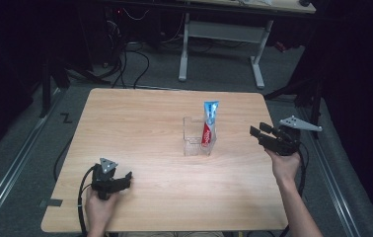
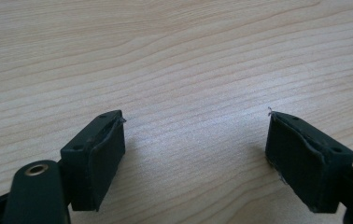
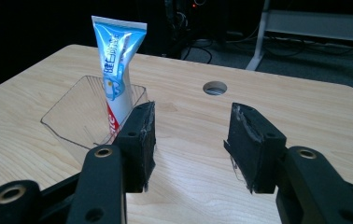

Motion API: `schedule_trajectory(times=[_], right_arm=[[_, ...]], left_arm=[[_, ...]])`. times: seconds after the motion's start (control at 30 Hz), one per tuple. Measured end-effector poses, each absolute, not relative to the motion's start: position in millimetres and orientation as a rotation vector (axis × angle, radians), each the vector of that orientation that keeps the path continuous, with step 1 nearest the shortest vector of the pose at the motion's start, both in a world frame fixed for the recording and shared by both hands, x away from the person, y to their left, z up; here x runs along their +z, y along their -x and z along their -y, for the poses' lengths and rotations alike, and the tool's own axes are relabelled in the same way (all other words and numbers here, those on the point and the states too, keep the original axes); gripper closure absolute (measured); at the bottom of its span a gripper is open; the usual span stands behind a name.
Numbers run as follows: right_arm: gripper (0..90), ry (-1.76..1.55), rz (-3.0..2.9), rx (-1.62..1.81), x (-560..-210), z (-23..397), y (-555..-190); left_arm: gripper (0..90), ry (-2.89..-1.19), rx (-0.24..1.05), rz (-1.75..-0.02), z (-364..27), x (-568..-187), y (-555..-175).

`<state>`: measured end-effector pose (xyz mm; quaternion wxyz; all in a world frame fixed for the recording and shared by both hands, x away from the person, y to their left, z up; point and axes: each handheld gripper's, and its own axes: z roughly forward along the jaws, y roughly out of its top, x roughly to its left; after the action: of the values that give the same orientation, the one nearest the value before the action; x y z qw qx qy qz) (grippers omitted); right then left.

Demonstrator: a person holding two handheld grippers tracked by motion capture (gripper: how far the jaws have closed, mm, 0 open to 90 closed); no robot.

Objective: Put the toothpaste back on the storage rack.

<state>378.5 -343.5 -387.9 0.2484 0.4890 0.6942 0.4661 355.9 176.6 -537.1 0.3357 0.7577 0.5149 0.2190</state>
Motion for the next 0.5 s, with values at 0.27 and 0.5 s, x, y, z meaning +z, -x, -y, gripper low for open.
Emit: schedule_trajectory(times=[0.27, 0.5], right_arm=[[51.7, -1.353, -1.871, 1.27, -393, 352, -373], [51.7, -1.365, -1.86, 1.265, -397, 358, -369]], left_arm=[[20.1, -1.976, 0.571, -1.343, -177, -537, -356], [20.1, -1.977, 0.571, -1.344, -177, -537, -356]])
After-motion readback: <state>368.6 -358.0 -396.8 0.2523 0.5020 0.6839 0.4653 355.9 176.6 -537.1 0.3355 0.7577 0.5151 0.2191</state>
